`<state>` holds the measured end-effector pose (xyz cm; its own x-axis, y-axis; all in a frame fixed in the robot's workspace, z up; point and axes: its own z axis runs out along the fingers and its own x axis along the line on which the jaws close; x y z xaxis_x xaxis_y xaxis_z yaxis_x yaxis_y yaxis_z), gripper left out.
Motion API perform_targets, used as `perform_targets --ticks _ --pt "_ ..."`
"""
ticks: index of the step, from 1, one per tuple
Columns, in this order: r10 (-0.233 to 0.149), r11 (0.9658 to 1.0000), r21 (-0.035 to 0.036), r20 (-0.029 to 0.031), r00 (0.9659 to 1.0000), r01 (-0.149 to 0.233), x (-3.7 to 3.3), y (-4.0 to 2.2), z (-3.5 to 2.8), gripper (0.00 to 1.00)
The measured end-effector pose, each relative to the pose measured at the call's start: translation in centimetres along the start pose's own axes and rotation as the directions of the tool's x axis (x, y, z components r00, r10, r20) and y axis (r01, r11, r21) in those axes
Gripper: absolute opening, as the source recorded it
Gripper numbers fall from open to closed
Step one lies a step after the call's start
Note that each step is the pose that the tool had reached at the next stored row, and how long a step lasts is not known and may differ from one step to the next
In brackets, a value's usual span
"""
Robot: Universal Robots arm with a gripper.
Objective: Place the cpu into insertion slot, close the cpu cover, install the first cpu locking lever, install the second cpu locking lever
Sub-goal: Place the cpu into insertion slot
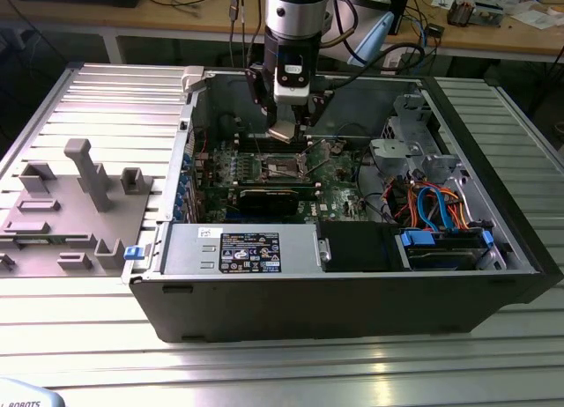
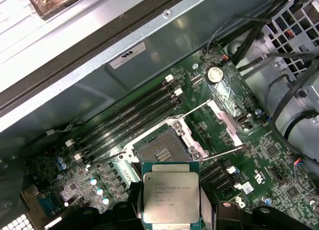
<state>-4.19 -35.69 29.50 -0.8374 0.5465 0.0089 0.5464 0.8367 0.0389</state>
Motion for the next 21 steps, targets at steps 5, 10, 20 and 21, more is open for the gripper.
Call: perform_targets --ticks 5,10,20,21 --pt "0.008 1.0000 0.0000 0.0003 1.0000 -0.008 0.00 0.00 0.00 0.55" --pt "0.016 0.9999 -0.0002 0.0006 0.9999 -0.016 0.00 0.00 0.00 0.55" --pt "0.047 0.9989 -0.0005 0.0018 0.9989 -0.047 0.00 0.00 0.00 0.55" --pt "0.053 0.9986 -0.0005 0.0020 0.9986 -0.053 0.00 0.00 0.00 0.55"
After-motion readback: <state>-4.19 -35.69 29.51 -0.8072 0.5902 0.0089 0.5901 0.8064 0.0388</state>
